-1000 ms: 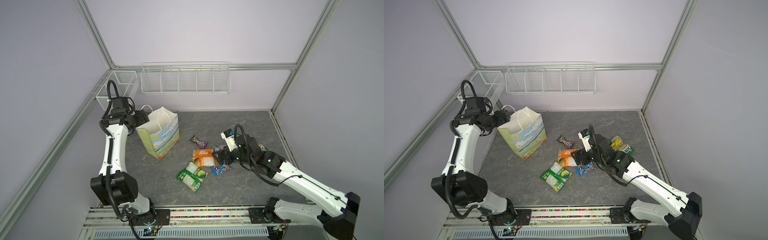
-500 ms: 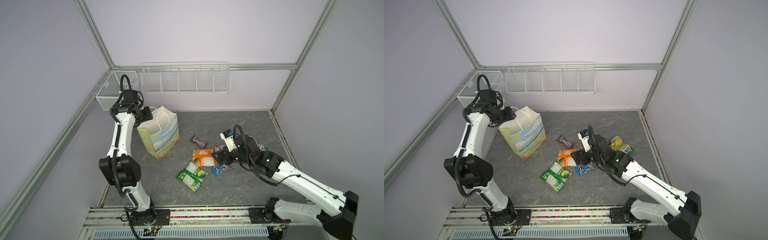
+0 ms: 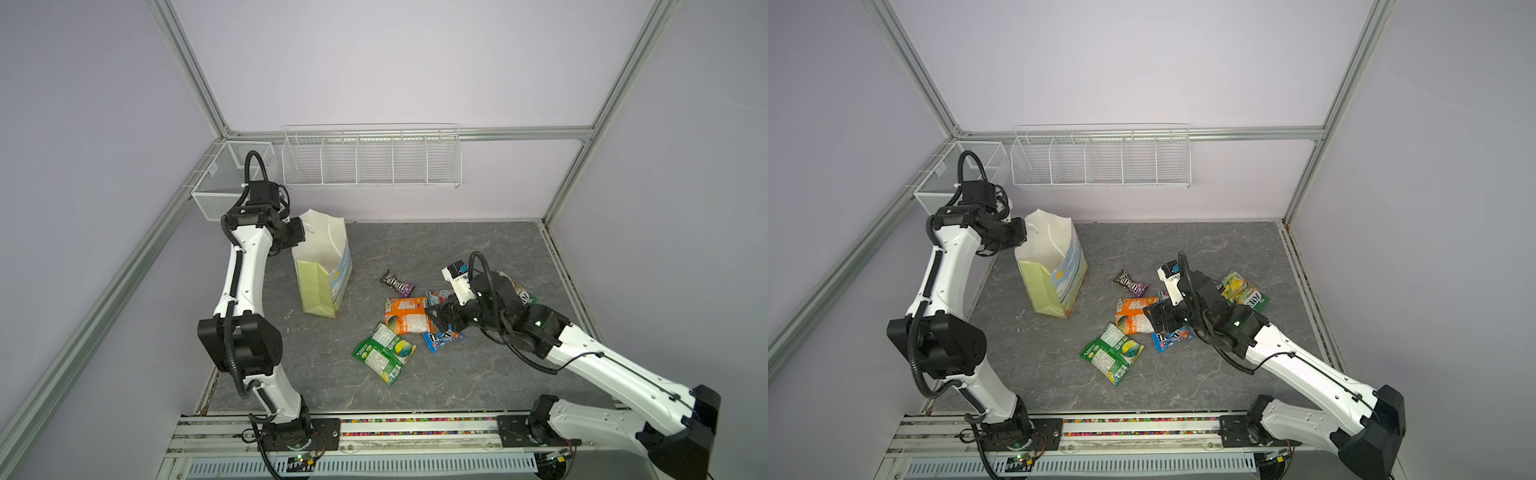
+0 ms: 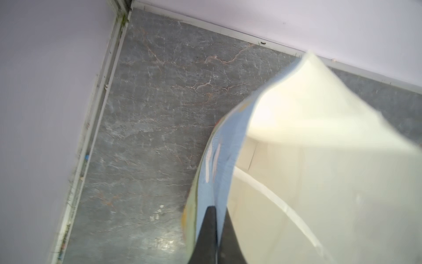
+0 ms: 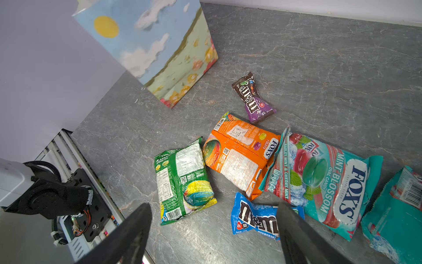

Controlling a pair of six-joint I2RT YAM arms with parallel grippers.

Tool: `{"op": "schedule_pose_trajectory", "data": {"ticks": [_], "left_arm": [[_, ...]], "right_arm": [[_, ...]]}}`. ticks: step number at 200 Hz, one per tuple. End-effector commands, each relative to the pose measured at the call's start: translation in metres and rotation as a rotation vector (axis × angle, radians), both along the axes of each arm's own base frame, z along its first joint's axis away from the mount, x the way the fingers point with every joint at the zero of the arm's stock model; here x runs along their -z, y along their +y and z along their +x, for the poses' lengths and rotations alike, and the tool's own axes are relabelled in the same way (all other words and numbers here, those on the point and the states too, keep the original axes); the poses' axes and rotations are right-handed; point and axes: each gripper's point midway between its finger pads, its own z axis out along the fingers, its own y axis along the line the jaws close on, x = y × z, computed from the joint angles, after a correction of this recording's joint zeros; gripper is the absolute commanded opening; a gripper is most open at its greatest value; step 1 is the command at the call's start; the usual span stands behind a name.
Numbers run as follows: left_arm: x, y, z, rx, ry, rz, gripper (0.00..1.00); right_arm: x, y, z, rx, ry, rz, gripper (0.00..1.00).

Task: Place the snacks into the paper bag
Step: Pick up the paper bag from the middle-left of the table, then pick up the snack at the center of the table.

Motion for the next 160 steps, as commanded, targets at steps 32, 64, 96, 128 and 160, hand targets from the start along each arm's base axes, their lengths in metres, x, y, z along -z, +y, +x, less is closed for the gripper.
{"op": "schedule_pose_trajectory", "data": {"ticks": [32, 64, 96, 128, 160], "left_arm": [[-0.019, -0.003, -0.026, -0.004, -0.032, -0.013, 0.00], [-0.035, -0.002, -0.042, -0.014, -0.074, -0.009, 0.00], [-0.055, 0.008, -0.063, -0.039, -0.130, 0.056, 0.00], [-0.067, 0.014, -0.079, -0.051, -0.160, 0.098, 0.00], [-0.058, 0.009, -0.094, -0.035, -0.139, 0.161, 0.00]], "right_arm": [[-0.003, -0.003, -0.003, 0.006, -0.015, 0.012, 0.88], [-0.004, -0.004, -0.003, 0.016, -0.008, 0.012, 0.88], [-0.003, -0.007, -0.004, 0.024, 0.008, 0.002, 0.88], [0.002, -0.012, -0.005, 0.040, 0.013, -0.015, 0.88], [0.008, -0.014, -0.006, 0.046, 0.031, -0.039, 0.88]]}}
